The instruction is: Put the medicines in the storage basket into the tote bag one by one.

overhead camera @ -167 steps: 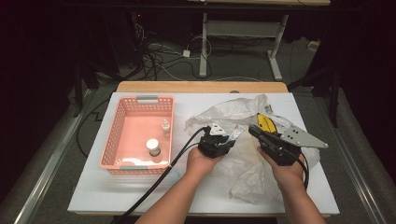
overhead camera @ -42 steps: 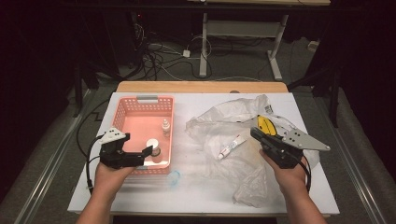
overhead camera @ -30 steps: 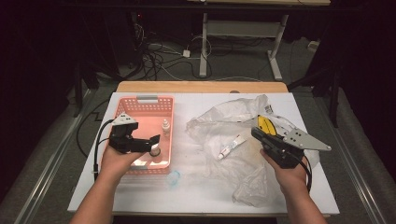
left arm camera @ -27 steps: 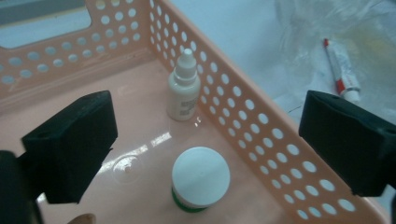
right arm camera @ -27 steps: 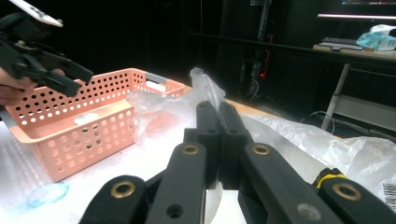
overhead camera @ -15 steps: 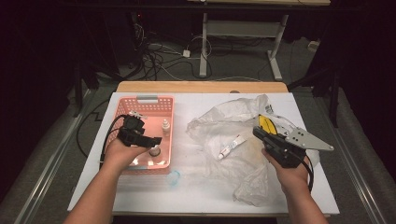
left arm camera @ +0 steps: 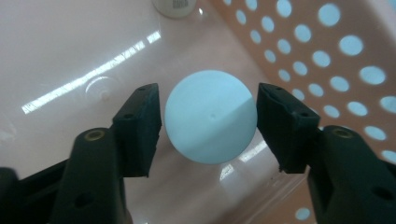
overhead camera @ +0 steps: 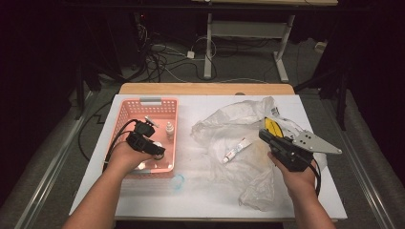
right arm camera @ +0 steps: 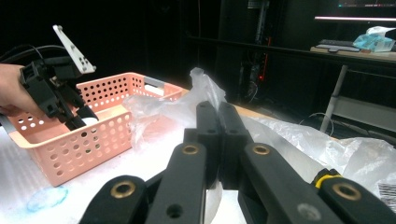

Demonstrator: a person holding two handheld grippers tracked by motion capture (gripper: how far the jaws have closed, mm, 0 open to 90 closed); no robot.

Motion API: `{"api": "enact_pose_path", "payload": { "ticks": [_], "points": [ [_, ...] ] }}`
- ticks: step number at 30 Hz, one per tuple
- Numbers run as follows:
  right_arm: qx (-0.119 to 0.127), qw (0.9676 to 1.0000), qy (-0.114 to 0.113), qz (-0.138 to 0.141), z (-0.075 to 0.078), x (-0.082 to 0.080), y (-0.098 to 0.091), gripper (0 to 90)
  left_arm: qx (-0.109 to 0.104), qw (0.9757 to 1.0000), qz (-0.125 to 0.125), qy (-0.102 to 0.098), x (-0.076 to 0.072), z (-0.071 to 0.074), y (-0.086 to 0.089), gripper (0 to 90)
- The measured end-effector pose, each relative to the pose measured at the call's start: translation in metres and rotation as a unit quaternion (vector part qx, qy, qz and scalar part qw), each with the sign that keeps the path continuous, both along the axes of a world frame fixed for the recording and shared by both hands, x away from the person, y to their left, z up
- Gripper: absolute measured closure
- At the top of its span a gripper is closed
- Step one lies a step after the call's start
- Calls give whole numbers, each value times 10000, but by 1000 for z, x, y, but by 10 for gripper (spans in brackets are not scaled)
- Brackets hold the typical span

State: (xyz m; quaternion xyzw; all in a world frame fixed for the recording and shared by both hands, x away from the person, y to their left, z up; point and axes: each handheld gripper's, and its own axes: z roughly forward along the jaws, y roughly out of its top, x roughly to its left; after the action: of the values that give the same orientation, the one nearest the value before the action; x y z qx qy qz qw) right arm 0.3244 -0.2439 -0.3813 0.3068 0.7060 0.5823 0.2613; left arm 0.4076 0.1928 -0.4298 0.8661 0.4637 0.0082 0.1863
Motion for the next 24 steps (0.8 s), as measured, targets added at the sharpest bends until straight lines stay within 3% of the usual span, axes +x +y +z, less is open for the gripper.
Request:
{"api": "enact_pose_path", "payload": {
  "ticks": [3, 12, 19, 24],
  "points": [
    [9, 10000, -34, -7, 0, 1, -1, 900, 142, 9999, -25, 13, 0, -1, -3, 478],
    [-4, 10000, -41, -11, 1, 0, -1, 900, 215, 9997, -53, -112, -2, -1, -4, 487],
    [-10, 10000, -36, 1, 2, 0, -1, 900, 26, 9991, -78, -407, -6, 5, -1, 490],
    [-37, 10000, -23, 14, 0, 0, 1, 900, -323, 9978, 30, -572, -12, 9, 7, 489]
  ]
}}
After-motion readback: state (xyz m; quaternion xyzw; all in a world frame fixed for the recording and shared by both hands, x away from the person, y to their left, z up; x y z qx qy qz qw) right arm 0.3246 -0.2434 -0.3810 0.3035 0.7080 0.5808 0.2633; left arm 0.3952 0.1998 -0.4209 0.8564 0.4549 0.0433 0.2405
